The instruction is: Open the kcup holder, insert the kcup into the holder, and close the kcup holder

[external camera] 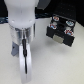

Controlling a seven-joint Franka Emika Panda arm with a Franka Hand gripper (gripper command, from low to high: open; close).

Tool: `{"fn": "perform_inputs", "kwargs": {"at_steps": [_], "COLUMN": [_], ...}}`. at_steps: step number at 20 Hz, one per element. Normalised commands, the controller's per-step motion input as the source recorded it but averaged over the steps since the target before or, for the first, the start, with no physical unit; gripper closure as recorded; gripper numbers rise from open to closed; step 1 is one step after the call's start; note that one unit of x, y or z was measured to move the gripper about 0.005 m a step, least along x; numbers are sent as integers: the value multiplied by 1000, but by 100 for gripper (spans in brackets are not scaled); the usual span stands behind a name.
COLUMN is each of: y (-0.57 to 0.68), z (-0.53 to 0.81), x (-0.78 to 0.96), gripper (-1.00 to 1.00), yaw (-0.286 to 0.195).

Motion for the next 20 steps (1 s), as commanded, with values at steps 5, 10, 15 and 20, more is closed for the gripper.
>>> {"fn": "perform_inputs", "kwargs": {"at_steps": [5, 10, 15, 20], "y": [-8, 17, 7, 5], "z": [-19, -8, 8, -14], "x": [221, 195, 182, 190], "gripper": [-100, -100, -100, -100], "yaw": [-74, -68, -64, -70]}}
